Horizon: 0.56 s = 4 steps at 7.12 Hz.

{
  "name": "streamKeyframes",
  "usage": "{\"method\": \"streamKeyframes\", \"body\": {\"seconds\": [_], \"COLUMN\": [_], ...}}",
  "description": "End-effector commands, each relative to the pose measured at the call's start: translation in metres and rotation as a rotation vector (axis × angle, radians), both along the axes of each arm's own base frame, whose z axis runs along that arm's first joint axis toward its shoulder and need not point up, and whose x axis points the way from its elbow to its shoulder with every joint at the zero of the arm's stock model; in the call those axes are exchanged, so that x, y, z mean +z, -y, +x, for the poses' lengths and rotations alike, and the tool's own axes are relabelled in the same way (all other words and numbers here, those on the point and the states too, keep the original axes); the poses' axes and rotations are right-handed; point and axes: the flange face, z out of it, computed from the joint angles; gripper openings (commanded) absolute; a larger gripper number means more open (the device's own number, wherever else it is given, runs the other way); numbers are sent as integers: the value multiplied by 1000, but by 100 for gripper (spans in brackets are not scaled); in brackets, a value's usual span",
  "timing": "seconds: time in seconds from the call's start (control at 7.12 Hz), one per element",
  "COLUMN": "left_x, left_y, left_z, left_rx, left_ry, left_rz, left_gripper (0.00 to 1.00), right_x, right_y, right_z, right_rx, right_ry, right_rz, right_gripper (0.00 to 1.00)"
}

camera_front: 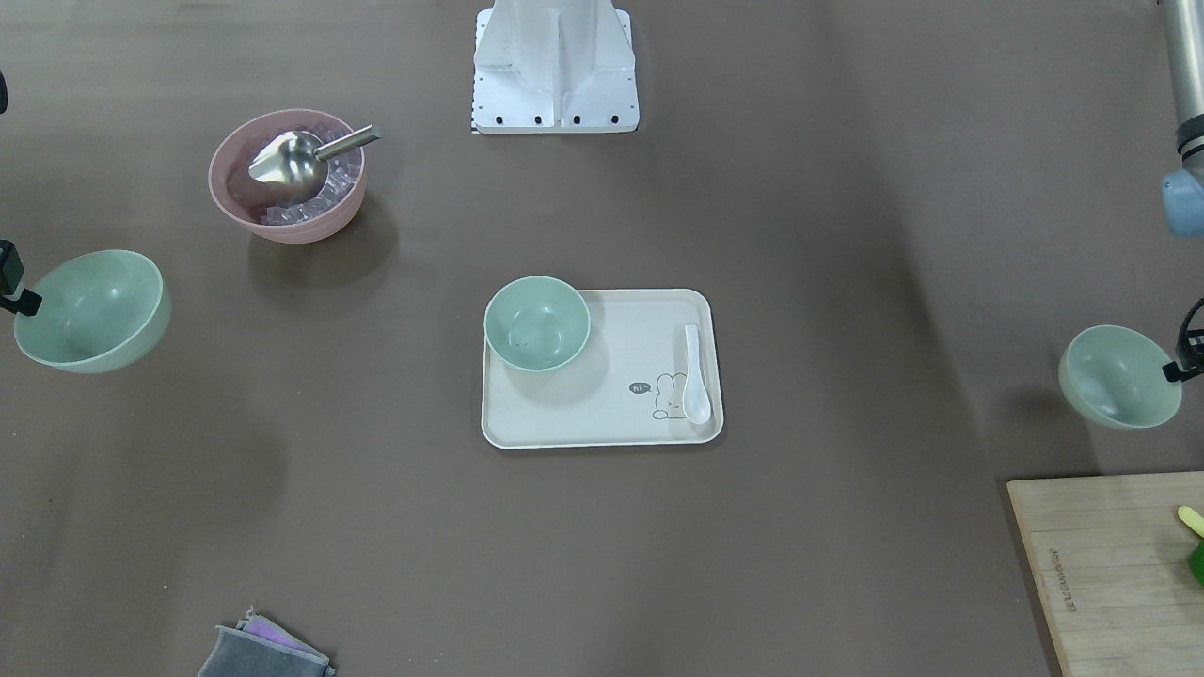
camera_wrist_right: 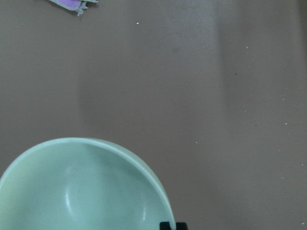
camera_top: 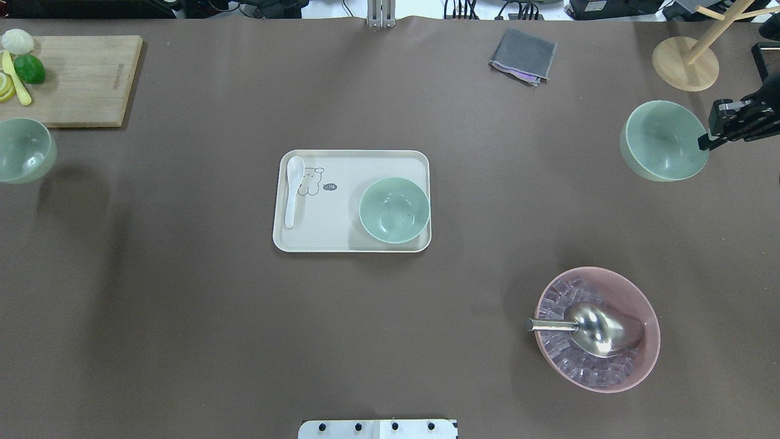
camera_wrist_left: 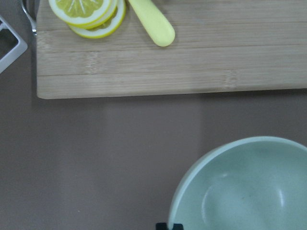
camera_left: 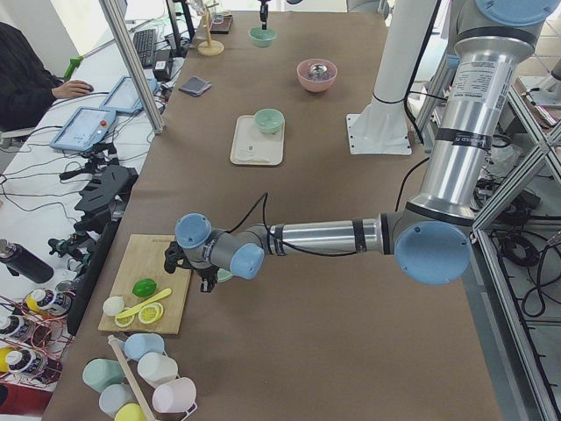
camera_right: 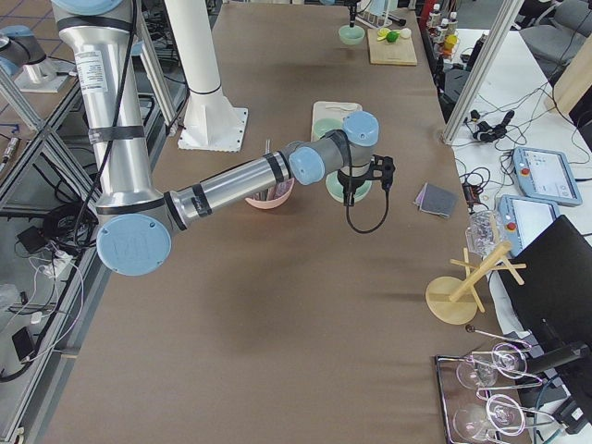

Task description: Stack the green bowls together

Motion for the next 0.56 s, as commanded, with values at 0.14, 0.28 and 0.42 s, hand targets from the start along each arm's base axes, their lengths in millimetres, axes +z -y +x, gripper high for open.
{"method": "streamKeyframes", "body": {"seconds": [0.14, 0.28, 0.42], "left_x": [-102, -138, -170], "left_y": [29, 35, 34], "left_z": [11, 20, 48], "left_rx": [-100, -160, -150], "left_ry": [-17, -76, -134], "left_rz": [-123, -188, -226], "left_gripper": [0, 0, 0], "right_x": [5, 7, 5], "right_y": [0, 1, 2], "right_z": [1, 1, 0], "right_rx": [4, 4, 4], "right_ry": [-7, -12, -20], "right_rz": [-8, -22, -36], "right_gripper": [0, 0, 0]}}
